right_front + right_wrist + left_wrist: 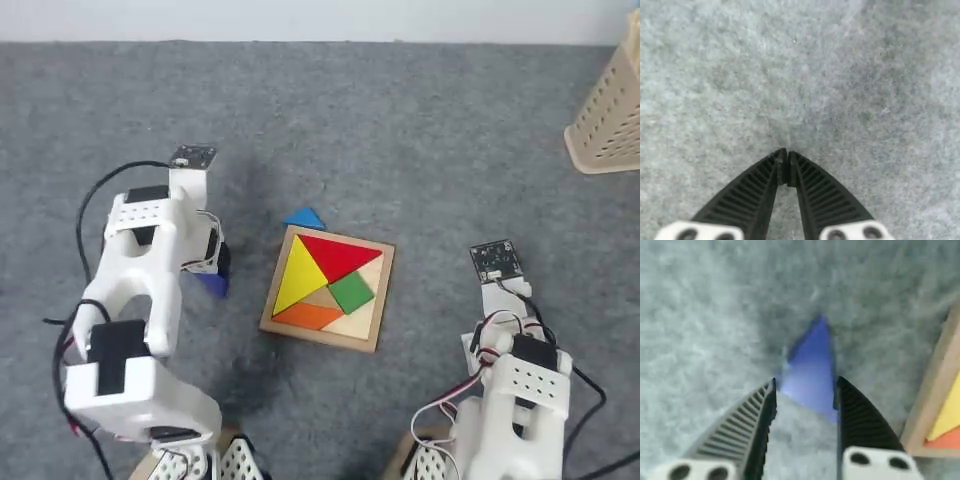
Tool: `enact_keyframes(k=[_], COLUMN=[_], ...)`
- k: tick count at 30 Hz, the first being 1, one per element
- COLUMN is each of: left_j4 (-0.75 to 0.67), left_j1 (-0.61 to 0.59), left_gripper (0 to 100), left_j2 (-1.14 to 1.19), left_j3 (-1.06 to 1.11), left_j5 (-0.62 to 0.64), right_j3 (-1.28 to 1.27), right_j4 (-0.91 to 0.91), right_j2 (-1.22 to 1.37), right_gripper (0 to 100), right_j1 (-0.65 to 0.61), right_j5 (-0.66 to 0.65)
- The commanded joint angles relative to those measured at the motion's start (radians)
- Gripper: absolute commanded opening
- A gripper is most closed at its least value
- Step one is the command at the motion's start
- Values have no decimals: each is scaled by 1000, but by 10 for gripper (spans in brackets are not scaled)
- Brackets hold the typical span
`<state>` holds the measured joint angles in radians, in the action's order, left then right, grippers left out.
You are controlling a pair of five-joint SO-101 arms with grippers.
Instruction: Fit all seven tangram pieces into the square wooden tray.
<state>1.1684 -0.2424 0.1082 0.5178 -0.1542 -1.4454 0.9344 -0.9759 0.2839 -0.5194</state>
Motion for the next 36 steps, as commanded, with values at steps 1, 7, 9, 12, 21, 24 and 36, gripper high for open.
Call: enact_keyframes(k=[1,7,9,12,21,24,36], left_j4=[-40,-40,-40,-37,130,219,124], left_j1=[-2,-2,-2,-2,-8,-12,-52], left_gripper=[179,179,180,180,181,181,181], left_j2=[-52,-52,-43,15,43,43,49], left_j3=[21,28,28,12,-194,-283,-171], left_j5=[-34,-35,-34,-37,-40,-41,-94], right_j3=[-12,-12,-14,-14,-14,-14,-14], right_j4=[-10,-10,-8,-8,-10,-12,-10], right_j2=[-25,-25,-25,-25,-25,-25,-25], right_gripper=[6,6,6,6,6,6,6], right_j1=[-7,-7,-7,-7,-7,-7,-7], right_j5=[-20,-20,-20,-20,-20,-20,-20])
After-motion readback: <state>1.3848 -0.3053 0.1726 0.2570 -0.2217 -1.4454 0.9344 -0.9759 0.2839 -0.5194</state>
